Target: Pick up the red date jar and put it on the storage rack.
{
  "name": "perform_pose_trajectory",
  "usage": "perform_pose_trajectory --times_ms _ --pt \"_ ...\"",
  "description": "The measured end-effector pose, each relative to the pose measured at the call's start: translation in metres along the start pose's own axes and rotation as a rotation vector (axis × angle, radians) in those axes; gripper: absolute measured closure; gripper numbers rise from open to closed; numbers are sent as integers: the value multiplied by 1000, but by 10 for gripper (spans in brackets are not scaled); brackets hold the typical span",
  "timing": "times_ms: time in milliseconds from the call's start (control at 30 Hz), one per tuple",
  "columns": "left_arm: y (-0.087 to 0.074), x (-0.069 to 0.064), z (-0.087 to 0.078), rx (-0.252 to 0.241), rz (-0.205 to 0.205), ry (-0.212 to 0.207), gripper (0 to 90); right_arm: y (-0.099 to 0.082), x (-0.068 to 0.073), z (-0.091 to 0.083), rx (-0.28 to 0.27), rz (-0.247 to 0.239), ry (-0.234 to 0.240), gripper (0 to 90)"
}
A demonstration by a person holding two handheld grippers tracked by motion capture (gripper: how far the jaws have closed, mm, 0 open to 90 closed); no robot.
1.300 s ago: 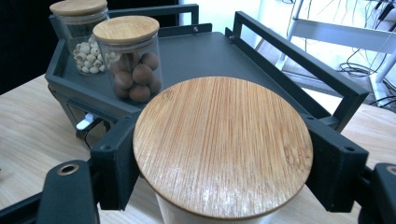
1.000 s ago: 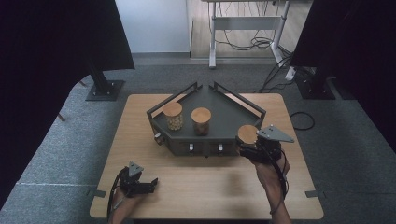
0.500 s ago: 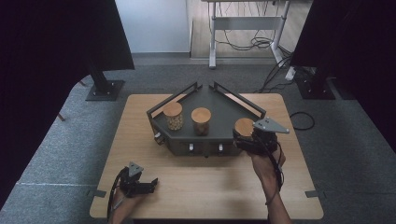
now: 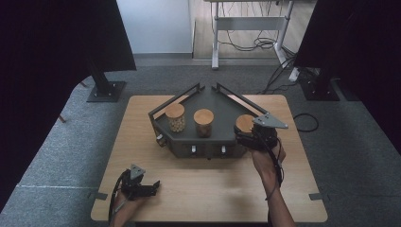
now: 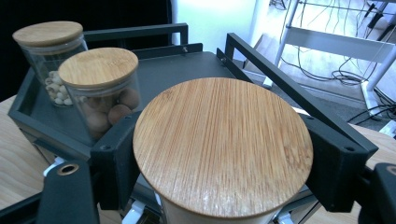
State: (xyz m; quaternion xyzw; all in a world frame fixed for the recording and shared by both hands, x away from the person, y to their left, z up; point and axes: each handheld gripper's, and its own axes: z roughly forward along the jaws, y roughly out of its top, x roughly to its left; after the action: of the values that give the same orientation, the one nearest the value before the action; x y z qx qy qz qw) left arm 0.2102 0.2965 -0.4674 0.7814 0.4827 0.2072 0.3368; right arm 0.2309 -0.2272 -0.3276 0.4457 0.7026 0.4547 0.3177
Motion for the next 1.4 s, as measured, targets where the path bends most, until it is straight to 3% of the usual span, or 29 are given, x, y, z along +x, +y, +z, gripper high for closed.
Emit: perform_pose_trajectory --times_ms 1400 --pt "0 0 0 0 0 1 36 8 -3 43 5 -14 -33 228"
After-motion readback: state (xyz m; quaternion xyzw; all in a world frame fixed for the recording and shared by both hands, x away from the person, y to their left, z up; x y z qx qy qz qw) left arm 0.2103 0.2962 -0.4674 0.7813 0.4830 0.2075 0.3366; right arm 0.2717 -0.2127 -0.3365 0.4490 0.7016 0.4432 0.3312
